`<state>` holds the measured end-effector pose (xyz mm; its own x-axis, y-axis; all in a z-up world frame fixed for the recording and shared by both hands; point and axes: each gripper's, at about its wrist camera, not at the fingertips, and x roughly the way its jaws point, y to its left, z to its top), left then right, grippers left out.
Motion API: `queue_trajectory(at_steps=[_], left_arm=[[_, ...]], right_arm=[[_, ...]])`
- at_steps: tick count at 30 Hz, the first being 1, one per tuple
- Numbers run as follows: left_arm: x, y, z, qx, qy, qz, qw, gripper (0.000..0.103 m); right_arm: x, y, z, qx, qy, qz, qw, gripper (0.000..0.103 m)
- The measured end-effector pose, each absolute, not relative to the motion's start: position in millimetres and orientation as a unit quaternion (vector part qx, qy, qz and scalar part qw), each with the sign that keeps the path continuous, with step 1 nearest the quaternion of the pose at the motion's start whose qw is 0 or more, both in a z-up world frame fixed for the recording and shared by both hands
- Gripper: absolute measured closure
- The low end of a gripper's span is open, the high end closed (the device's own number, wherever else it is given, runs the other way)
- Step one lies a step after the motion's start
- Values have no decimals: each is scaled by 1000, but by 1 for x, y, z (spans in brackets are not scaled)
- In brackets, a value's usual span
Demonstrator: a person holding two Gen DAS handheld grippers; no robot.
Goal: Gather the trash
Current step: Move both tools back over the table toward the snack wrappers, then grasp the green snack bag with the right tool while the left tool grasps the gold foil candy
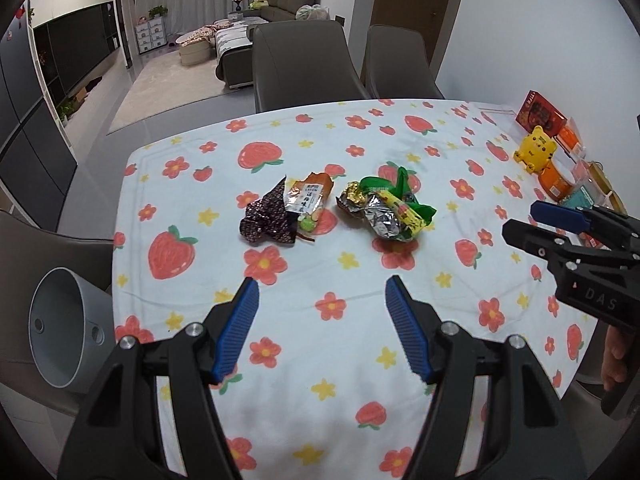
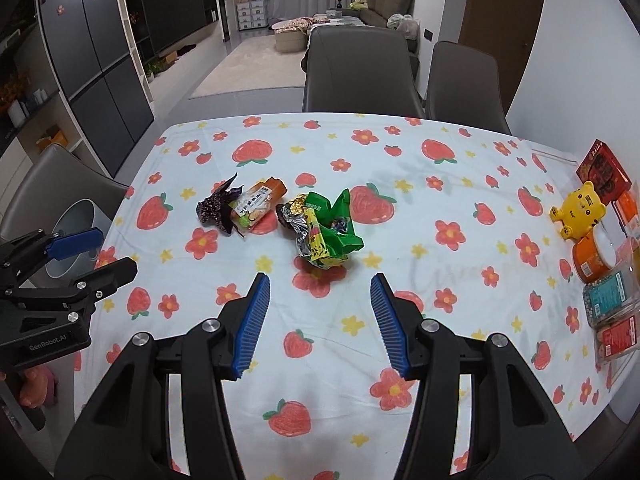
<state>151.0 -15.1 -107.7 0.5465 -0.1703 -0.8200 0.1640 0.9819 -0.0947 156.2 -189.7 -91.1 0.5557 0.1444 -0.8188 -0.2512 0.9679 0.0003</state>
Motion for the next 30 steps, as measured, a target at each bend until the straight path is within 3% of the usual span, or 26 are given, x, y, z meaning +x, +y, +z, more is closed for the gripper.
queue_trajectory(at_steps=[14, 30], left_arm=[[205, -42, -159, 8, 505, -106, 856, 37], [243, -53, -188, 12, 524, -118, 844, 37]], right_arm=[[229, -171, -155, -75, 493, 129, 857, 52], [256, -175, -190, -70, 526, 126, 838, 55]])
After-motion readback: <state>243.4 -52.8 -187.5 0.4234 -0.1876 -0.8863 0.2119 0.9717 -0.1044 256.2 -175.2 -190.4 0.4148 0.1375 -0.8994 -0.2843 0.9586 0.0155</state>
